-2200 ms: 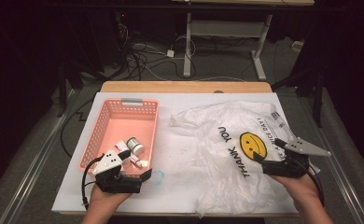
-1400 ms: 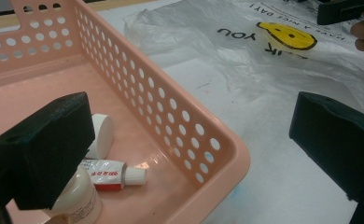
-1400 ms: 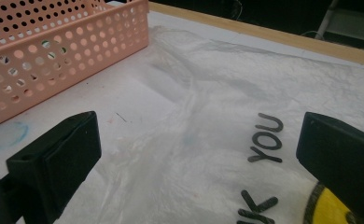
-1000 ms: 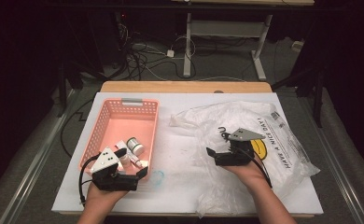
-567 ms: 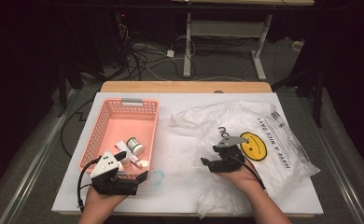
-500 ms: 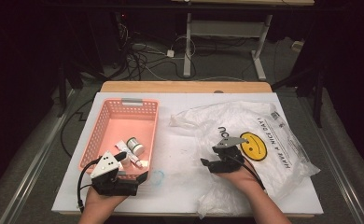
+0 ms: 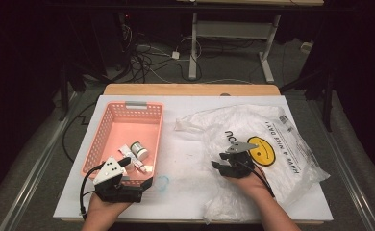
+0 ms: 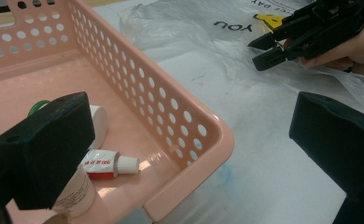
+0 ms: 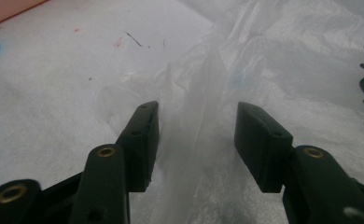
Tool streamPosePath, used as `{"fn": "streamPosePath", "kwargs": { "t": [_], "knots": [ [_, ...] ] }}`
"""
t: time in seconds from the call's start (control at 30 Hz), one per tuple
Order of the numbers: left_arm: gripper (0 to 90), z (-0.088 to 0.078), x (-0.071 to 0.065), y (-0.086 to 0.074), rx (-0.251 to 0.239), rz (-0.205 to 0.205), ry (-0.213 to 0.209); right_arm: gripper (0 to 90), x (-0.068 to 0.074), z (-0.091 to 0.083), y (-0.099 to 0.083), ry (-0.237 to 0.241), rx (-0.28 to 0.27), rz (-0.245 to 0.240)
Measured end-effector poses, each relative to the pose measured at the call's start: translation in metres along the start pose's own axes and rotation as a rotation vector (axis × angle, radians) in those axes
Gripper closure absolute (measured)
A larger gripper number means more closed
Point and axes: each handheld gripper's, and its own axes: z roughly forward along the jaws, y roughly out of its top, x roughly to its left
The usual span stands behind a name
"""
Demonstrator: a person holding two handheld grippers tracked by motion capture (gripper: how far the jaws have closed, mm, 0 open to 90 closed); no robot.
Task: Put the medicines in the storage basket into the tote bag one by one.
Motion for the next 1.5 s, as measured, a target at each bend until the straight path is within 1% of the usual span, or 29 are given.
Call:
{"fn": "streamPosePath", "kwargs": {
  "t": [0.03, 0.07, 0.1, 0.13, 0.17, 0.3, 0.33, 0.37, 0.43, 0.47, 0.57, 0.6, 0.63, 0.67, 0.77, 1.03, 1.07, 1.27, 1.4, 1.43, 1.5],
  "knots": [
    [0.0, -0.001, 0.0, 0.0, -0.001, -0.001, 0.001, 52.7, 0.0, 0.0, 0.0, 0.0, 0.0, 0.0],
    [0.0, -0.001, 0.0, 0.0, -0.003, -0.002, 0.002, 54.9, -0.001, -0.001, 0.0, -0.006, -0.006, 0.0],
    [0.0, -0.001, 0.0, 0.0, -0.004, -0.001, 0.002, 54.9, -0.001, -0.001, 0.0, -0.006, -0.006, 0.0],
    [0.0, -0.001, 0.0, 0.0, -0.003, -0.001, 0.002, 57.7, -0.001, -0.002, 0.0, -0.005, -0.001, 0.002],
    [0.0, -0.001, 0.0, 0.0, -0.002, -0.002, 0.002, 57.7, -0.001, -0.002, 0.0, -0.005, -0.001, 0.002],
    [0.0, 0.0, 0.0, 0.0, 0.0, -0.001, 0.002, 64.1, 0.0, -0.001, -0.001, -0.007, 0.017, -0.021],
    [0.0, 0.0, 0.0, 0.0, 0.0, -0.001, 0.003, 67.7, 0.001, 0.001, -0.001, -0.007, 0.025, -0.032],
    [0.0, -0.001, 0.001, 0.0, -0.001, -0.002, 0.004, 67.7, 0.001, 0.001, -0.001, -0.007, 0.025, -0.032],
    [0.0, -0.001, 0.001, 0.0, -0.005, -0.007, 0.004, 72.5, 0.001, 0.001, -0.002, -0.016, 0.024, -0.04],
    [0.0, -0.002, 0.002, 0.0, -0.005, -0.008, 0.005, 74.5, 0.001, 0.001, -0.002, -0.018, 0.025, -0.034],
    [0.0, -0.002, 0.003, 0.0, -0.006, -0.013, 0.007, 80.9, -0.001, 0.0, -0.002, -0.021, 0.024, -0.037],
    [0.0, -0.003, 0.003, 0.0, -0.006, -0.014, 0.007, 84.9, -0.002, -0.001, -0.003, -0.027, 0.027, -0.037],
    [0.0, -0.003, 0.004, -0.001, -0.006, -0.015, 0.007, 84.9, -0.002, -0.001, -0.003, -0.027, 0.027, -0.037],
    [0.0, -0.003, 0.004, -0.001, -0.005, -0.016, 0.008, 88.0, -0.003, -0.001, -0.003, -0.03, 0.025, -0.033],
    [0.0, -0.003, 0.004, -0.001, -0.006, -0.022, 0.007, 90.0, -0.004, -0.001, -0.004, -0.035, 0.019, -0.032],
    [0.0, -0.003, 0.006, -0.001, -0.01, -0.03, 0.009, 90.0, -0.006, -0.007, -0.003, -0.032, -0.018, -0.017],
    [0.0, -0.003, 0.006, -0.001, -0.01, -0.031, 0.009, 90.0, -0.007, -0.009, -0.002, -0.028, -0.031, -0.015],
    [0.0, -0.004, 0.007, -0.001, -0.012, -0.034, 0.012, 90.0, -0.007, -0.014, -0.001, -0.029, -0.061, -0.009],
    [0.0, -0.005, 0.008, -0.001, -0.013, -0.037, 0.015, 90.0, -0.007, -0.02, 0.0, -0.027, -0.092, -0.009],
    [0.0, -0.005, 0.009, -0.001, -0.012, -0.035, 0.016, 90.0, -0.007, -0.023, 0.001, -0.026, -0.108, -0.005],
    [0.0, -0.005, 0.009, -0.001, -0.015, -0.039, 0.018, 90.0, -0.007, -0.024, 0.001, -0.026, -0.115, -0.007]
  ]
}}
